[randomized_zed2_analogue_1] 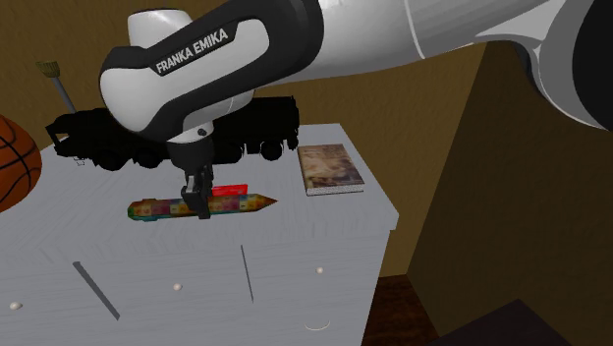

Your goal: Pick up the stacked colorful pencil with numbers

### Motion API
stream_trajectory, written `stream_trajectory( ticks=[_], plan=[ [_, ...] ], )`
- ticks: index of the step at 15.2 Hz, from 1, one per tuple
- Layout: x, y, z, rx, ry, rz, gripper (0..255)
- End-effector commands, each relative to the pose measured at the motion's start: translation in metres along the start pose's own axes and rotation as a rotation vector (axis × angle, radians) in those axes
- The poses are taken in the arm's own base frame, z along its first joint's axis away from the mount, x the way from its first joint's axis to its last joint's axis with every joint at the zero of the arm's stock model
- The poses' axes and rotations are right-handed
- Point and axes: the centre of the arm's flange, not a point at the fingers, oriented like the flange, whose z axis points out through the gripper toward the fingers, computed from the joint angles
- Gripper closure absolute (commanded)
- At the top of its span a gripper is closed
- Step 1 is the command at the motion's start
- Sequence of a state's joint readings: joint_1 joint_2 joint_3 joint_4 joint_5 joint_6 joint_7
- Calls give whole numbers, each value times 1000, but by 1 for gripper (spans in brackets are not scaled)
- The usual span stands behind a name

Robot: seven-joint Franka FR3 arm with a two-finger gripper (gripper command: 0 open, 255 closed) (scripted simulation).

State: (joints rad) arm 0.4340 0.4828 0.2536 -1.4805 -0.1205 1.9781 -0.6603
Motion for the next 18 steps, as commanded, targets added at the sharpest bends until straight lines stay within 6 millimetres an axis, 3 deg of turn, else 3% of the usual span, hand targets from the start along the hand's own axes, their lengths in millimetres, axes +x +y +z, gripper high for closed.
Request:
stream_trajectory(
  ticks=[1,16,18],
  plan=[
    [0,0,1,1,-1,-1,255],
    [2,1,-79,1,-1,-1,255],
    [2,1,-79,1,-1,-1,255]
  ],
)
